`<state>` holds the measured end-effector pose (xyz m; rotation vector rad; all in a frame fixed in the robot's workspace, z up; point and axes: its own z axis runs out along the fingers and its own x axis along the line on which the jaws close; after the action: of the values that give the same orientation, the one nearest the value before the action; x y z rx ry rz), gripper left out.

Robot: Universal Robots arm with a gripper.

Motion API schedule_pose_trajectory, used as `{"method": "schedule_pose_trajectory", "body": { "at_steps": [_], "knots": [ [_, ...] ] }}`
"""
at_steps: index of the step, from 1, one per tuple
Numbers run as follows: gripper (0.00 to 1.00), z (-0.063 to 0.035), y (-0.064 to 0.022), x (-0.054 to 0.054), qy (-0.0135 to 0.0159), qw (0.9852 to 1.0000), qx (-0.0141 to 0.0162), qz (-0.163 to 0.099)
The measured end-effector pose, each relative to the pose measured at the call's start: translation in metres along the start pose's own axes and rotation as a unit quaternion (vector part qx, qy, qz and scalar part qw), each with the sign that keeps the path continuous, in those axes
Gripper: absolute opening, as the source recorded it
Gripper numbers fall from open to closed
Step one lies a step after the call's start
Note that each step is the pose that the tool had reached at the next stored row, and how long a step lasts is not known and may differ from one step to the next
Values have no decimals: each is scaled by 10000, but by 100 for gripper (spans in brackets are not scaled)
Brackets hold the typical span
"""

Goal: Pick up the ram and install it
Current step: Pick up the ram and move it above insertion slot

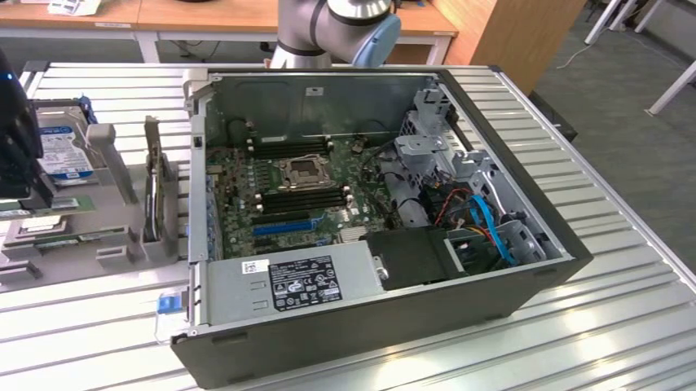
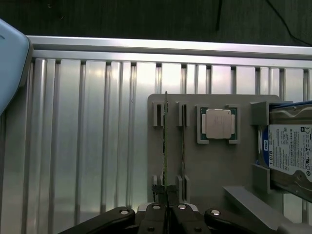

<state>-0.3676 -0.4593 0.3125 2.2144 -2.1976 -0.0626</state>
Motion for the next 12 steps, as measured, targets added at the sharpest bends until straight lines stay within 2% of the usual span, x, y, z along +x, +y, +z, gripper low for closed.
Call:
{"method": "schedule_pose_trajectory", "body": {
  "at_steps": [12],
  "knots": [
    [12, -187, 8, -3, 0, 10000, 0, 0]
  ]
}}
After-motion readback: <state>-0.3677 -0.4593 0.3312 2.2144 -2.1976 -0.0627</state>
